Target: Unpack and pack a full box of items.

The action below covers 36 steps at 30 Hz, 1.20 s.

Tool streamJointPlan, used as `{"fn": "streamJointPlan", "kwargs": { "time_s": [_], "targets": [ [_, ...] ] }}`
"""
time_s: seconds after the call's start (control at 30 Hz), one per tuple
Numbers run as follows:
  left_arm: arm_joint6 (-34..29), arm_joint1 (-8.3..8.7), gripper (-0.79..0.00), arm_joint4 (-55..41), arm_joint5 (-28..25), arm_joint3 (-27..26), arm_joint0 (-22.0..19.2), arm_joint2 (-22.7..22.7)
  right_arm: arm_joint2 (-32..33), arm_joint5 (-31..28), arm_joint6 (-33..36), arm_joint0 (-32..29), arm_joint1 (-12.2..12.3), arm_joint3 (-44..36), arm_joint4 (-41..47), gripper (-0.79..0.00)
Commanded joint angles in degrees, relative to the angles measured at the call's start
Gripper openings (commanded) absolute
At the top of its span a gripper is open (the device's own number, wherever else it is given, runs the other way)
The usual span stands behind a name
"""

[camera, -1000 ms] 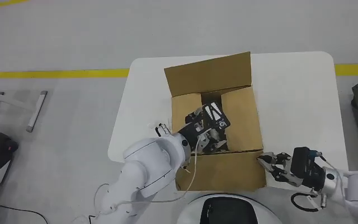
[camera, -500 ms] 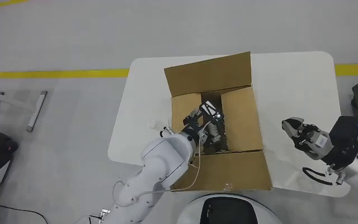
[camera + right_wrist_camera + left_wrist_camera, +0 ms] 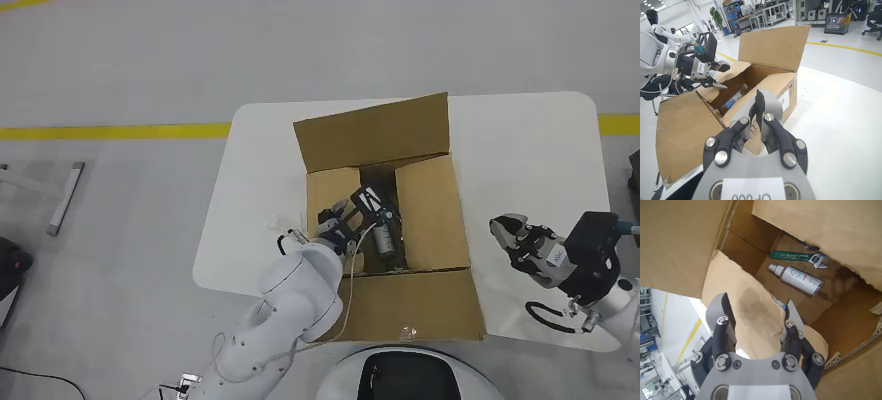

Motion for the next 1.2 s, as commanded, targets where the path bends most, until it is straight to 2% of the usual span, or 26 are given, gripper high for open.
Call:
{"fn": "streamJointPlan", "kwargs": {
  "time_s": [0.0, 0.33, 0.37, 0.4, 0.43, 0.63, 0.9, 1.17],
  "targets": [
    [0.73, 0.05, -0.785, 0.62, -0.11, -0.80, 0.42, -0.64, -0.27, 0.19, -0.03, 0.10, 0.00, -0.06, -0.15, -0.785],
    [4.50, 0.21, -0.785, 1.83, -1.12, -4.75, 2.91, -3.55, -1.12, 1.53, 0.31, 0.98, 0.02, -0.21, -0.33, -0.785],
    [4.45, 0.20, -0.508, 1.73, -0.92, -5.08, 3.08, -3.98, -1.19, 1.79, 0.43, 1.16, 0.02, -0.30, -0.08, -0.785],
    [4.11, 0.22, -0.114, 2.14, -0.94, -5.39, 3.14, -4.38, -1.31, 2.02, 0.70, 1.40, 0.03, -0.39, 0.05, -0.785],
    [3.53, 0.25, 0.000, 2.75, -0.97, -5.69, 3.14, -4.88, -1.48, 2.36, 0.90, 1.72, 0.04, -0.54, 0.14, -0.785],
    [0.52, 0.59, 0.000, 5.31, -3.76, -8.61, 3.32, -8.01, -3.40, 4.33, 2.47, 3.65, 0.05, -1.27, -0.28, -0.785],
    [-2.40, 1.65, 0.000, 8.76, -6.46, -12.24, 5.96, -17.27, -7.17, 6.74, 4.89, 5.47, 0.01, -1.34, -2.41, -0.785],
    [-0.71, 2.50, 0.000, 11.55, -8.93, -10.72, 9.56, -23.94, -8.70, 7.61, 5.44, 5.99, 0.00, -0.89, -3.24, -0.785]
  ]
}}
